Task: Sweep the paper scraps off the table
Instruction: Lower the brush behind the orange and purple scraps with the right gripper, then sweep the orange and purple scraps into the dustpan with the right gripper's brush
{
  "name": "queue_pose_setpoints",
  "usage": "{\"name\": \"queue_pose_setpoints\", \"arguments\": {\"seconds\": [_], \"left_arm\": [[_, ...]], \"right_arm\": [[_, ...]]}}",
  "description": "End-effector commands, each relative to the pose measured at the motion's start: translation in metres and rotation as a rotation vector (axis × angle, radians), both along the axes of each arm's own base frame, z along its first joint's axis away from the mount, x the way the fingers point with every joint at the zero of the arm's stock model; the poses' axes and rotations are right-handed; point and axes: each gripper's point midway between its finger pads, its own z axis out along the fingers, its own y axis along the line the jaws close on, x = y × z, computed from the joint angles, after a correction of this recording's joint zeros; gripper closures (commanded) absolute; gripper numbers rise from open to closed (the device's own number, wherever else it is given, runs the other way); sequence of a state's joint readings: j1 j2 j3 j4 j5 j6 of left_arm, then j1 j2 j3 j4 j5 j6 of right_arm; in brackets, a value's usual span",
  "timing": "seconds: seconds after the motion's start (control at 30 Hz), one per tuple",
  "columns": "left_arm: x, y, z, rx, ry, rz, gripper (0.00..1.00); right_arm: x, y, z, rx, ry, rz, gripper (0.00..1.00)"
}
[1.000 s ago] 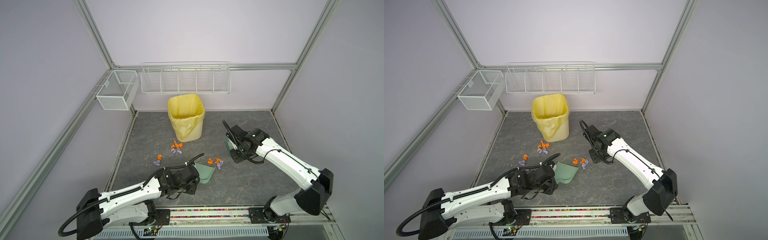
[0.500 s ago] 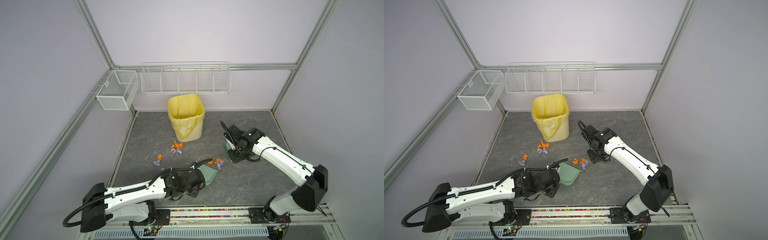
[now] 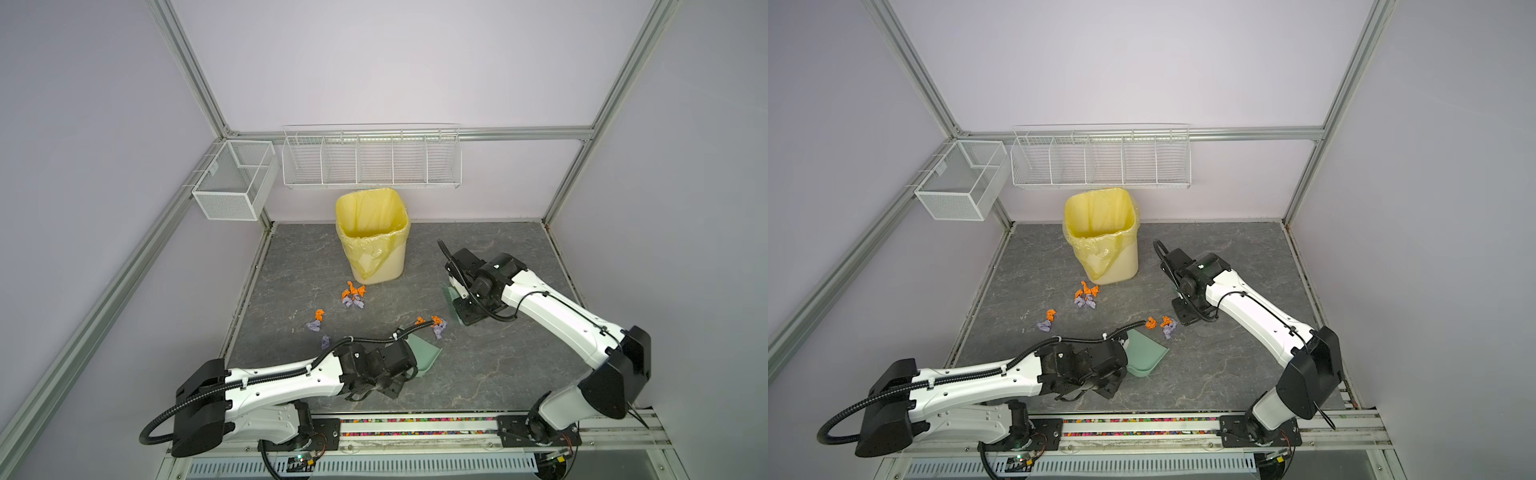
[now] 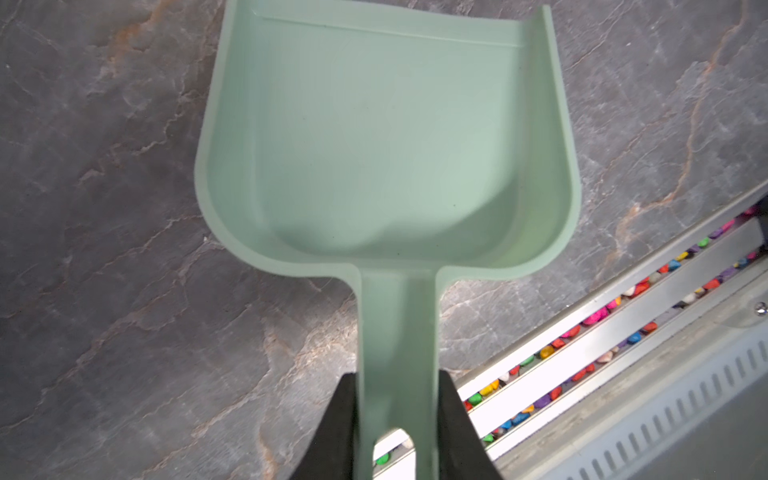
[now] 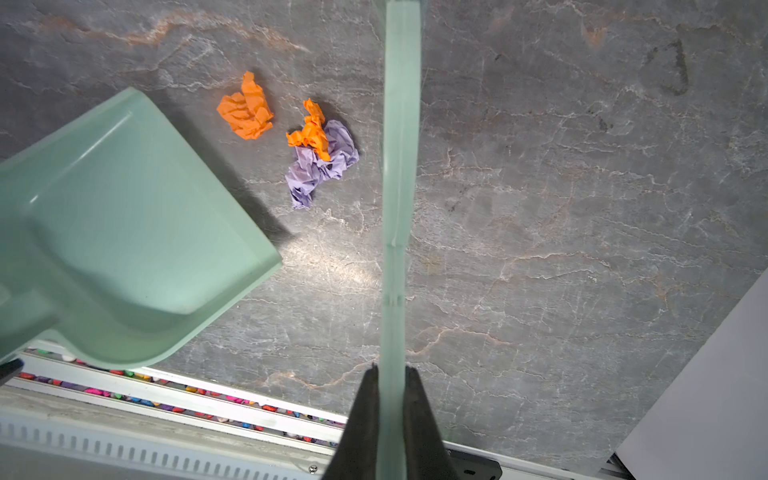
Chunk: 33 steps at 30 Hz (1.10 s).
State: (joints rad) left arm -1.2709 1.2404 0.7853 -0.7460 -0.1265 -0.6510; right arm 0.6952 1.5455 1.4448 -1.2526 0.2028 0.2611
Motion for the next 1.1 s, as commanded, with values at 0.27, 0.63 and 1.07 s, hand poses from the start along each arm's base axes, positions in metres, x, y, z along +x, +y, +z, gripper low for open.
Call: {"name": "queue_pose_setpoints", "arguments": {"seconds": [0.27,0.63,1.07], "left_arm": [[0.002,-0.006,-0.017,0.110,0.023,-0.024,1.00],[0.008,-0.021,-0.019,0.054,0.026,-0.013,1.00],[0.017,-0.027,-0.032,0.056,0.053,0.031,1.00]], "right_arm": [[0.007,0.017,-0.005,0.031,0.052,0.035,0.93],[-0.011,0.035,-0.015,0.095,0.139,0.105,0.93],[-0.061,0.058,0.011,0.319,0.126,0.161,0.93]]}}
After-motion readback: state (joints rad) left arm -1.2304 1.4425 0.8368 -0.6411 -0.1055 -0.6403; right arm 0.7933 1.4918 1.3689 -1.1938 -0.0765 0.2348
